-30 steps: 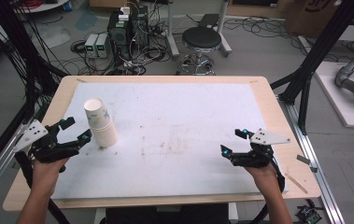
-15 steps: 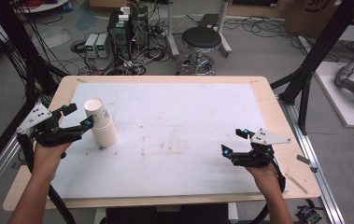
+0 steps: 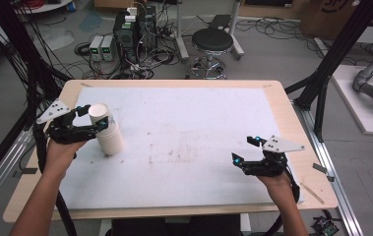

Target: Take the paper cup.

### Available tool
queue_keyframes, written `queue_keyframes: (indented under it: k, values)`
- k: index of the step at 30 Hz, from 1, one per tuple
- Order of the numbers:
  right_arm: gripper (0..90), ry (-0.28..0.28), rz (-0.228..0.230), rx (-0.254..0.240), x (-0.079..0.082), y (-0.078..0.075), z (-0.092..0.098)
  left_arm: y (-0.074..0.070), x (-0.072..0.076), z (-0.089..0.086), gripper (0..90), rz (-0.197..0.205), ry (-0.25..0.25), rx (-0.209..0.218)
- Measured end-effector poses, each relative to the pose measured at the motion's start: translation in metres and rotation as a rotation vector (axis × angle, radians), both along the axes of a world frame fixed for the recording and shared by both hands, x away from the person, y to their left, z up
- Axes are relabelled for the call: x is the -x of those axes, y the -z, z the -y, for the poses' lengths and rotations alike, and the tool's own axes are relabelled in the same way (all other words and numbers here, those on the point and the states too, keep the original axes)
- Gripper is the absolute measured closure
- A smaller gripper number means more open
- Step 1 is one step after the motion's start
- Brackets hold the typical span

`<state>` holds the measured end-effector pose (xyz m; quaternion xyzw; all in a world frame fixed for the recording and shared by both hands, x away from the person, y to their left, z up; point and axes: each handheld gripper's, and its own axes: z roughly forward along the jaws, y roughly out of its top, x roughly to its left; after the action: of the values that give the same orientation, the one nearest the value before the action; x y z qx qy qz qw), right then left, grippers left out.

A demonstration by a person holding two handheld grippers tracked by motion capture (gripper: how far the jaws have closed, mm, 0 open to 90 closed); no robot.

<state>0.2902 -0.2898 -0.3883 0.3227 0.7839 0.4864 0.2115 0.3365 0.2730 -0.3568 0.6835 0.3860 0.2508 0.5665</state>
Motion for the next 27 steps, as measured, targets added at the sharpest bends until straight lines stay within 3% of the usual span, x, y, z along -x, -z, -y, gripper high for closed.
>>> queue_keyframes:
  k: [8, 13, 19, 23, 25, 27]
  values:
    - [16.6, 0.0, 0.0, 0.0, 0.0, 0.0, 0.0, 0.003, -0.006, 0.003, 23.3, 0.002, 0.002, -0.029]
    - [16.6, 0.003, -0.004, 0.0, -0.001, 0.002, 0.0, 0.005, -0.008, 0.001, 31.9, 0.002, 0.014, -0.034]
    - [16.8, 0.002, -0.008, -0.003, -0.001, 0.002, 0.001, 0.004, -0.008, 0.001, 32.4, 0.009, 0.019, -0.035]
    - [16.8, 0.002, -0.006, -0.003, -0.001, 0.002, 0.001, -0.003, -0.007, 0.0, 32.7, 0.021, 0.026, -0.021]
    - [16.8, 0.001, -0.005, -0.004, -0.002, 0.002, 0.001, -0.009, -0.007, -0.001, 33.1, 0.02, 0.033, -0.029]
    - [16.8, 0.0, -0.006, -0.005, -0.002, 0.001, 0.001, -0.02, -0.006, -0.002, 33.5, 0.041, 0.039, -0.01]
